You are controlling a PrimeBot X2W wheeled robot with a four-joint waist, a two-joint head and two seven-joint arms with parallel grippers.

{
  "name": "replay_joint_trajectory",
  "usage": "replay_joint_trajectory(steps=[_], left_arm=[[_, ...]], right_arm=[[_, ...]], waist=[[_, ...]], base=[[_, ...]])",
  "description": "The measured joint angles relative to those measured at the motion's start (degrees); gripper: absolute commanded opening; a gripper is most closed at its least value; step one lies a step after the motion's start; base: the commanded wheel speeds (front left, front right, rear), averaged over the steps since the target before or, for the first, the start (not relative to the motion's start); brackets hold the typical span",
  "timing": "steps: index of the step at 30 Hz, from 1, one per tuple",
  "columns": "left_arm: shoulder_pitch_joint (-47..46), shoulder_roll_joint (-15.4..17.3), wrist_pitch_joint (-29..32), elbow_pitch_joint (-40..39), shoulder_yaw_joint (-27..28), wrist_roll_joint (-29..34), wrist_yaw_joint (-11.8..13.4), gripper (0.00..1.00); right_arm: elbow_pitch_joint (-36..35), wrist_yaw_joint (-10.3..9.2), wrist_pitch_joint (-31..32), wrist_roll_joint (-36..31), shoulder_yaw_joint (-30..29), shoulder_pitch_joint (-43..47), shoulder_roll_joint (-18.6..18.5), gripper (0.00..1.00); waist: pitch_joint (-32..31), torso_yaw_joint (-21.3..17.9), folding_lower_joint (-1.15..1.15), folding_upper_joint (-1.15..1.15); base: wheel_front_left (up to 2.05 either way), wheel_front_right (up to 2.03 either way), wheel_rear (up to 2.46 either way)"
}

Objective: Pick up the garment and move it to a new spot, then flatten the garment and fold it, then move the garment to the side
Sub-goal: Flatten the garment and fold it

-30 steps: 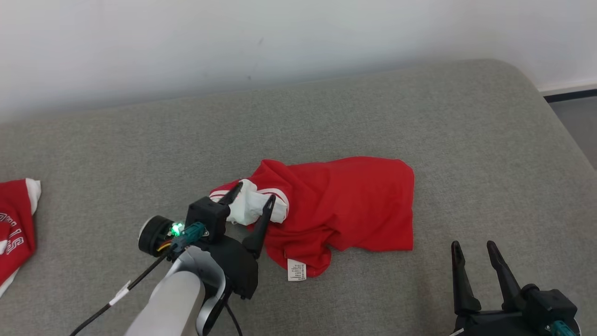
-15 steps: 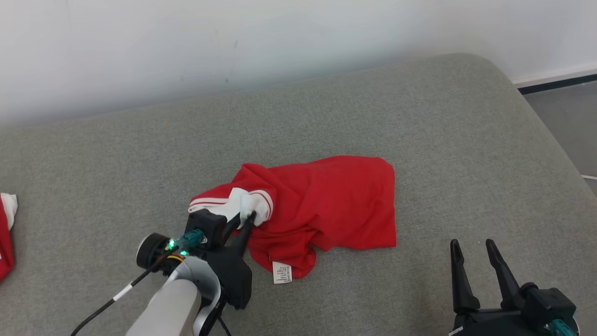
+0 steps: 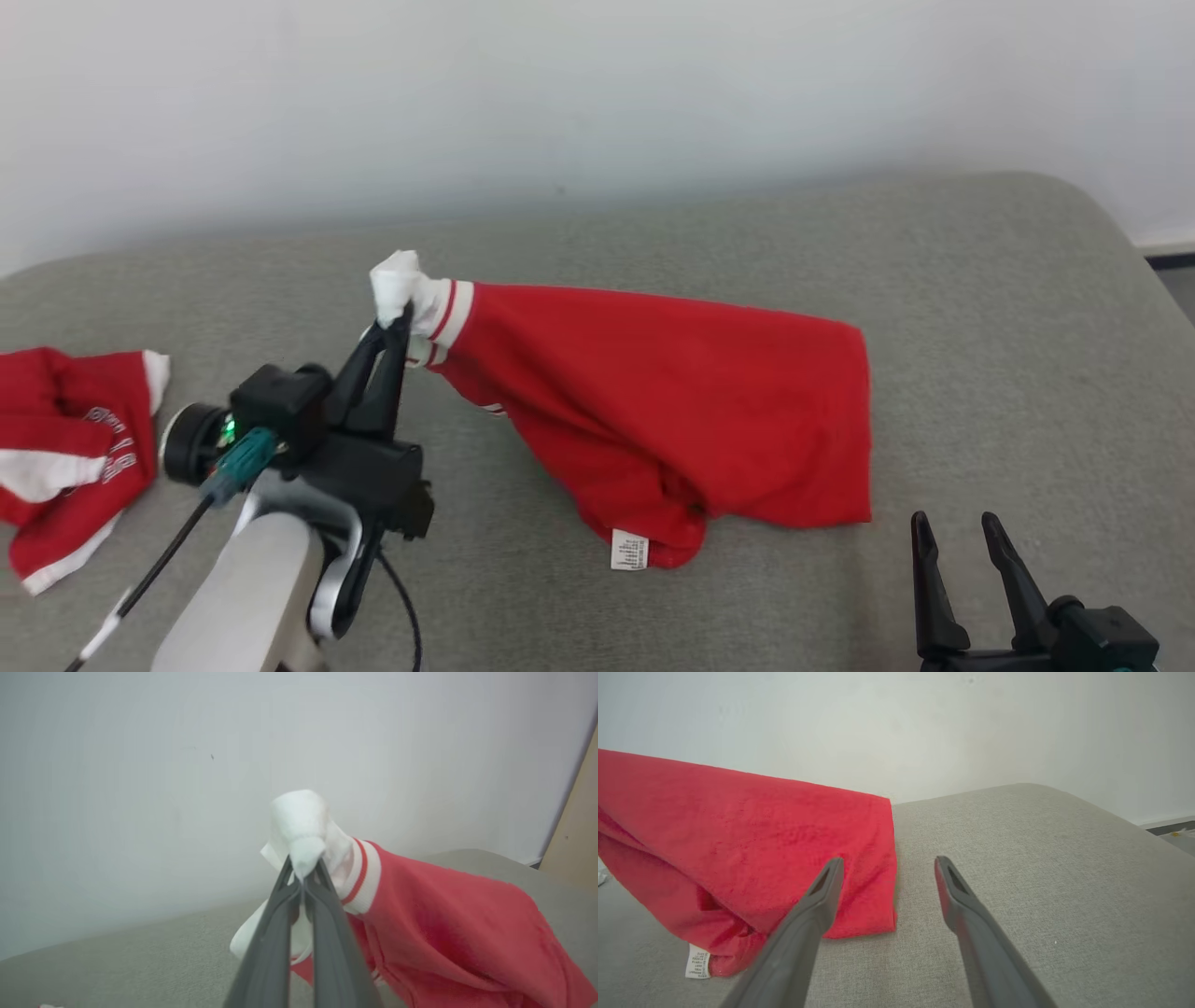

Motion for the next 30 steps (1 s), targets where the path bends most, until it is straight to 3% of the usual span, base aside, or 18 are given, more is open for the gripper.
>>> replay_joint_trajectory(steps=[8, 14, 19, 27, 28, 29, 30], left_arm=[[12.9, 4.9, 1.7, -13.9, 1.4, -1.2, 4.0, 0.0], [25.3, 5.9, 2.0, -19.1, 2.5, -3.3, 7.6, 0.0], [33.1, 3.7, 0.5, -17.2, 2.0, -6.1, 8.3, 0.0], [35.7, 0.8, -1.2, -9.7, 0.5, -7.0, 6.4, 0.0], [35.6, 0.6, -1.5, -9.5, 0.8, -7.0, 6.4, 0.42], [35.3, 0.6, -1.6, -9.6, 1.2, -6.8, 6.4, 1.0], [34.9, 0.7, -1.9, -10.0, 1.8, -6.4, 6.6, 1.0]], right_arm=[[-0.3, 0.0, 0.3, 0.1, -0.1, 1.0, 0.0, 1.0], [-0.6, 0.0, 0.5, 0.2, -0.2, 1.4, 0.0, 1.0], [-0.9, 0.0, 0.8, -0.1, -0.4, 1.4, 0.0, 1.0], [-1.0, 0.0, 1.3, -0.4, -0.6, 1.7, 0.0, 1.0], [-1.0, 0.0, 1.3, -0.4, -0.7, 1.7, 0.0, 1.0], [-1.0, 0.0, 1.3, -0.4, -0.8, 1.8, 0.0, 1.0], [-1.0, 0.0, 1.3, -0.4, -0.9, 1.9, 0.0, 1.0]], waist=[[-1.9, 5.2, 0.0, 0.0], [-2.5, 7.3, 0.0, 0.0], [-2.5, 7.6, 0.0, 0.0], [-2.7, 7.5, 0.0, 0.0], [-2.8, 7.5, 0.0, 0.0], [-2.8, 7.6, 0.0, 0.0], [-2.9, 7.7, 0.0, 0.0]], base=[[0.0, 0.0, 0.0], [0.0, 0.0, 0.0], [0.0, 0.0, 0.0], [0.0, 0.0, 0.0], [0.0, 0.0, 0.0], [0.0, 0.0, 0.0], [0.0, 0.0, 0.0]])
